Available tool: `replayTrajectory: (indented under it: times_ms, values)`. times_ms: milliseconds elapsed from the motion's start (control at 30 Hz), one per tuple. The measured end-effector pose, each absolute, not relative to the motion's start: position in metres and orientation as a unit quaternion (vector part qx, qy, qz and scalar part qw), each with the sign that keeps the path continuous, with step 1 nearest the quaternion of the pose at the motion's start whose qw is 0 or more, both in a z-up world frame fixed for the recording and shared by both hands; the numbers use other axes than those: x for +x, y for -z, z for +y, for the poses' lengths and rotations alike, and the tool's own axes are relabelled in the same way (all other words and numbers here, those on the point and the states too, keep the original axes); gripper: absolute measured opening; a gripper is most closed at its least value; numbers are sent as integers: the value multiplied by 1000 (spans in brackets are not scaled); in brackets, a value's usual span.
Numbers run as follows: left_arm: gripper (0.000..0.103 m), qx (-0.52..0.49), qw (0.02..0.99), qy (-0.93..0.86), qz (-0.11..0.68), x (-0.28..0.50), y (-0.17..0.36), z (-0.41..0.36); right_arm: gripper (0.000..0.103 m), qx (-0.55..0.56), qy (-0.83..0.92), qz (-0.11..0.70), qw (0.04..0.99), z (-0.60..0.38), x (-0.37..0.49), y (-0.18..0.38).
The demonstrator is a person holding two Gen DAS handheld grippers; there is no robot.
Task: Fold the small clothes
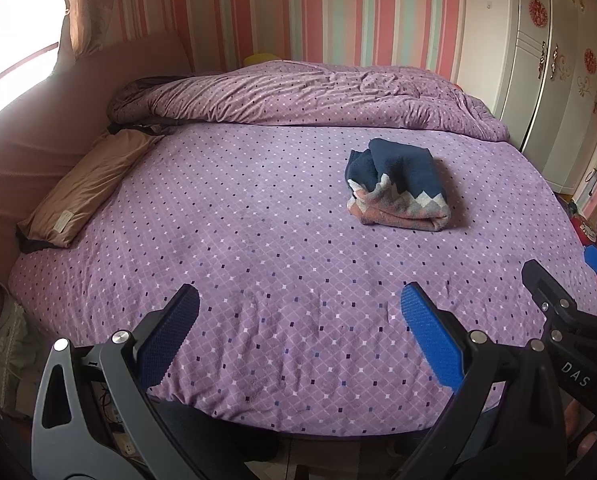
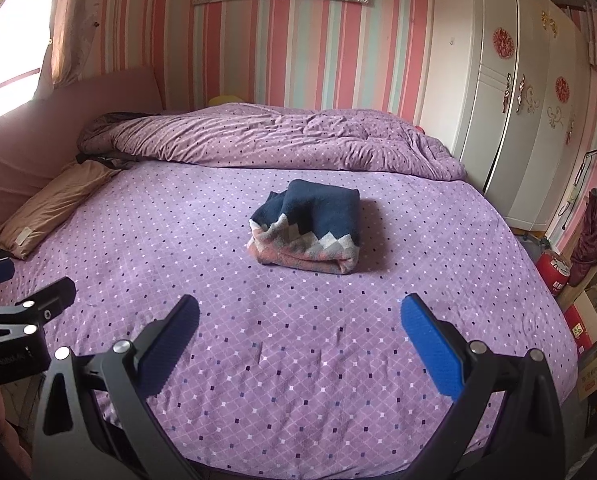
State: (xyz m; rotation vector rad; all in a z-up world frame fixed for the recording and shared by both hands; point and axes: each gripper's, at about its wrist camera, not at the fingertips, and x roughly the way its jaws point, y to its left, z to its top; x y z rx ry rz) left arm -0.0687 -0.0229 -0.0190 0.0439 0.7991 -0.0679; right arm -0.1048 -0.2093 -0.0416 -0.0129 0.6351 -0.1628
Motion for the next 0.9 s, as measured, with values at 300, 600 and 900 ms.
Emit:
replayTrajectory:
  times_ms: [300, 600, 900]
  values:
    - [100, 22, 919, 34, 391, -68, 19, -24, 101, -4, 82, 311, 947, -209, -106, 42]
    - [100, 23, 921, 30, 388, -69, 17, -25, 101, -3, 87, 309, 947, -213, -107, 41]
    - [100, 24, 921, 23, 387, -67, 17, -23, 101, -4, 91, 309, 947, -215, -108, 42]
